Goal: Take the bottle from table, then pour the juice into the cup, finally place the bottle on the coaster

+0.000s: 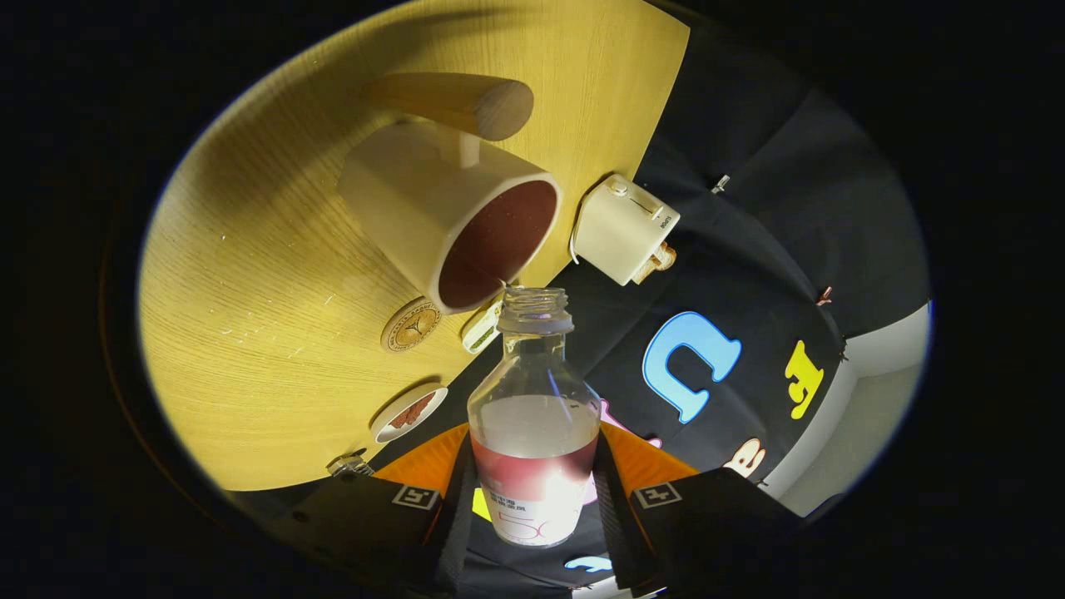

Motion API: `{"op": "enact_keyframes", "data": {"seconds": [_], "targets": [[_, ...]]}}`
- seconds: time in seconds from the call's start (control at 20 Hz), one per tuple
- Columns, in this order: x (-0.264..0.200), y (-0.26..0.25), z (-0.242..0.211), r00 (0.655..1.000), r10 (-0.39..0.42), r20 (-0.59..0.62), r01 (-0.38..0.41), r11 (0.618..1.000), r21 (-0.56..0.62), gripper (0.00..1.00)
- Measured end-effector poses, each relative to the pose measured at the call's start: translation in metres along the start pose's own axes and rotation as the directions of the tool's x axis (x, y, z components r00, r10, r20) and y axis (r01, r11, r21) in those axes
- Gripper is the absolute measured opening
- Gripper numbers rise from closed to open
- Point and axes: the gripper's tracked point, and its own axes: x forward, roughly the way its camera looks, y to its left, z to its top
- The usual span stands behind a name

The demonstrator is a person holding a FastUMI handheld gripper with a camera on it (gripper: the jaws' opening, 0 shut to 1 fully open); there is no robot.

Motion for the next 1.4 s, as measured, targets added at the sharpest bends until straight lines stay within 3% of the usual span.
{"op": "enact_keyframes", "data": {"seconds": [0.3, 0.5, 0.65, 0.8, 1.0, 1.2, 1.4], "targets": [[0.000, 0.002, -0.001, 1.000, 0.002, -0.003, -0.002, 1.000, 0.021, 0.69], [0.000, 0.012, -0.005, 0.999, 0.038, -0.023, -0.034, 0.988, 0.151, 0.69], [0.000, 0.027, -0.004, 0.995, 0.091, -0.030, -0.076, 0.939, 0.336, 0.70], [-0.007, 0.034, 0.001, 0.992, 0.123, -0.029, -0.089, 0.845, 0.527, 0.70], [-0.007, 0.029, 0.010, 0.992, 0.125, -0.005, -0.079, 0.659, 0.748, 0.70], [-0.006, 0.029, 0.020, 0.994, 0.106, 0.030, -0.065, 0.346, 0.936, 0.70], [-0.008, 0.027, 0.025, 0.996, 0.068, 0.058, -0.062, 0.051, 0.997, 0.70]]}}
